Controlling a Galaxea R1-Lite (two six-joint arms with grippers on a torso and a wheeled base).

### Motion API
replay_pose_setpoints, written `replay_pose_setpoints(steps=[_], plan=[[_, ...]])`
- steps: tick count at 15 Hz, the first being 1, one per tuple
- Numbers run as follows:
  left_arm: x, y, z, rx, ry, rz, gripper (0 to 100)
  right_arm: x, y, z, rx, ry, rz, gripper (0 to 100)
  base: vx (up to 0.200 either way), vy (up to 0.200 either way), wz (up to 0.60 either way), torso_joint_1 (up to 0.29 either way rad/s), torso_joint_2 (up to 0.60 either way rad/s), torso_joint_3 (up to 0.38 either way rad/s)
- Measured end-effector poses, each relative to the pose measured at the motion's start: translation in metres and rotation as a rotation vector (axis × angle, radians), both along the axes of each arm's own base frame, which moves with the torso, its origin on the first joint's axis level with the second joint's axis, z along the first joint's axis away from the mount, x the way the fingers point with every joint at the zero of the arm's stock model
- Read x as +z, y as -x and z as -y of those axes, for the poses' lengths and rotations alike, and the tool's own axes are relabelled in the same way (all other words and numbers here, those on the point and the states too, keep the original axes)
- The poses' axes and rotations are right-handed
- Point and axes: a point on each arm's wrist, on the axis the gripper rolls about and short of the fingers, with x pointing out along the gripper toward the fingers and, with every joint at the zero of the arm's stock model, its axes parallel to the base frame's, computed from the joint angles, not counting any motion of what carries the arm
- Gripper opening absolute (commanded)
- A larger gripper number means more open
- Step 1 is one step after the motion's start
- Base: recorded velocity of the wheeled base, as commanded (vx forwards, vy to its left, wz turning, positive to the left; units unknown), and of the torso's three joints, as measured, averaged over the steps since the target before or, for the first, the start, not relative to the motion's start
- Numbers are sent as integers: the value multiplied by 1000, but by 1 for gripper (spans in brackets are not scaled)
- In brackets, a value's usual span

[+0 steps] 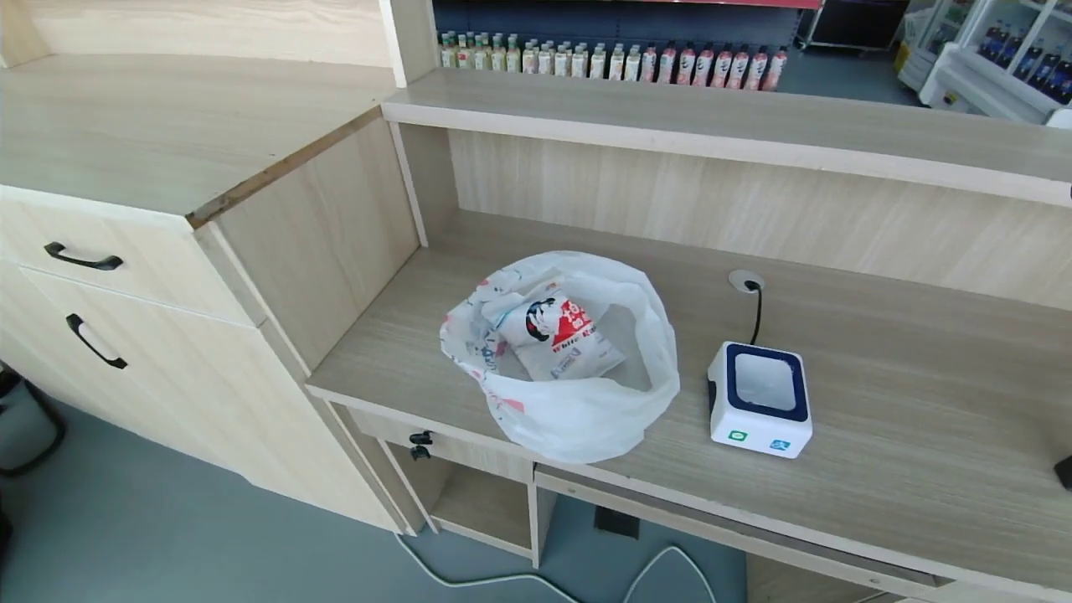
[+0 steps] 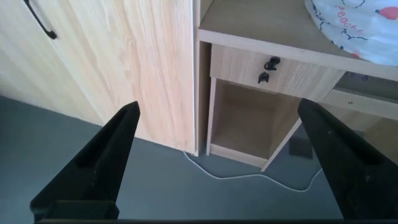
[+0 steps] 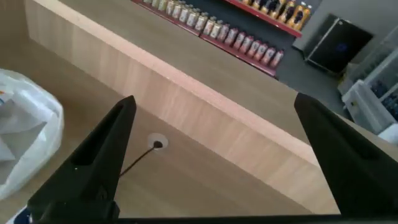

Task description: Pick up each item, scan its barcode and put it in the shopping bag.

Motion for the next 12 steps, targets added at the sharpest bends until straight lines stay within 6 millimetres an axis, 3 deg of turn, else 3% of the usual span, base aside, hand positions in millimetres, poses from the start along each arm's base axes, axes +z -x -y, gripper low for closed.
replay_pose_setpoints(steps=[1,4,12], plan=[[0,0,0,0,0,0,100,0,2,2,-46,-16,-4,100,0,0,-600,-144,540,393],[0,0,0,0,0,-1,100,1,6,5,-159,-50,14,100,0,0,0,-92,388,287],[0,0,0,0,0,0,100,-20,12,3,-172,-48,-39,100,0,0,0,-8,26,19]])
